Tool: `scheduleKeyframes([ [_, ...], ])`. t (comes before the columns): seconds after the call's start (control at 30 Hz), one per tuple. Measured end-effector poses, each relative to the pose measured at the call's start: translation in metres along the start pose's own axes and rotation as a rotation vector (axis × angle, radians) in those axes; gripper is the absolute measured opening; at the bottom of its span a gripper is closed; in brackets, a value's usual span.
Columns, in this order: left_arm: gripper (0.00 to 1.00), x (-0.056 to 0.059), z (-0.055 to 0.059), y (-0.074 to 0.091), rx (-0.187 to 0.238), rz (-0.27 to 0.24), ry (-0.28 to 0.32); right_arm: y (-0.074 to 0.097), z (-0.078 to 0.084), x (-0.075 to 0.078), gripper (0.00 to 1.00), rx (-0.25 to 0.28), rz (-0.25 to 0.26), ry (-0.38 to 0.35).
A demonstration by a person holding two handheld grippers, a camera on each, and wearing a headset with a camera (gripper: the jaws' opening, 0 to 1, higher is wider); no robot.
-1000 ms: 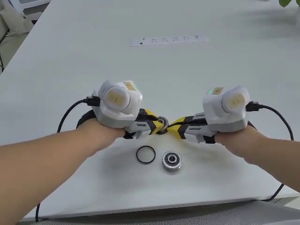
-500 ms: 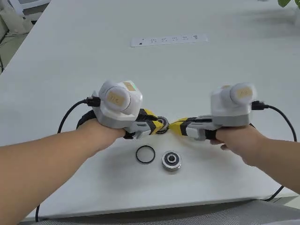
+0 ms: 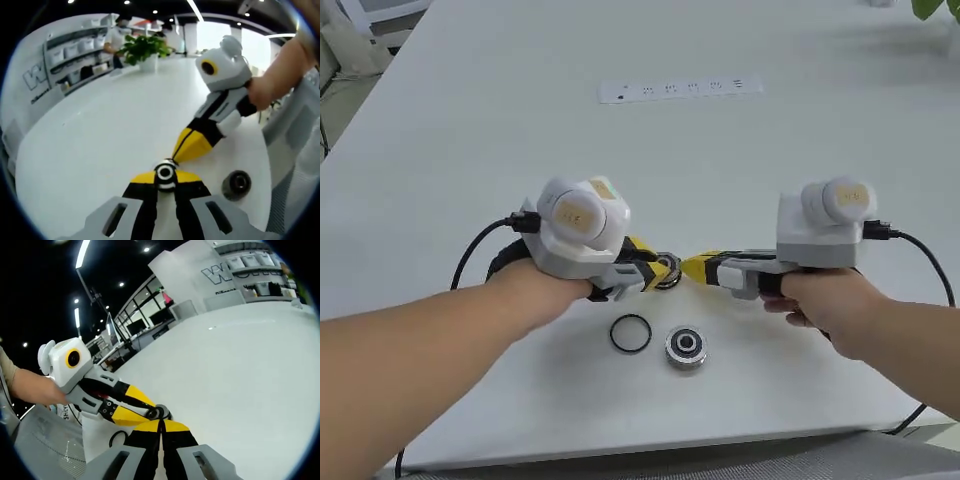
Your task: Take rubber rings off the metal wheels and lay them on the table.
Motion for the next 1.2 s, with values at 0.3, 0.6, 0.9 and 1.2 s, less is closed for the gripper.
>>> scheduleKeyframes([
  [0.3, 0.12, -0.0005, 0.0, -0.0003, -0.005, -0.003, 0.002, -0.0002, -0.0005, -0.0028, 0.0, -0.003, -0.006, 0.011],
  [0.6, 0.12, -0.001, 0.0004, -0.0012, -0.009, -0.005, -0.003, -0.0008, 0.0006, -0.0055, 0.0, -0.012, -0.026, 0.016],
  [0.9, 0.12, -0.0022, 0.0008, -0.0019, -0.009, -0.006, -0.006, -0.001, 0.0005, -0.0059, 0.0, -0.005, -0.045, -0.025],
  [1.2, 0.12, -0.0022, 0.0007, -0.0022, -0.008, -0.011, 0.003, -0.0047, 0.0001, -0.0045, 0.0, 0.01, -0.062, -0.095],
])
Point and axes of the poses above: the centre of the closed fingertips' face, and the gripper's own axes: y roughly backward along the fingers, x roughly to its right, z roughly out of its underside, the point moved 5 cm from there along y, roughly backward along the fingers, and after that the axes turned 8 degrees about -y, right-handed, at the moved point
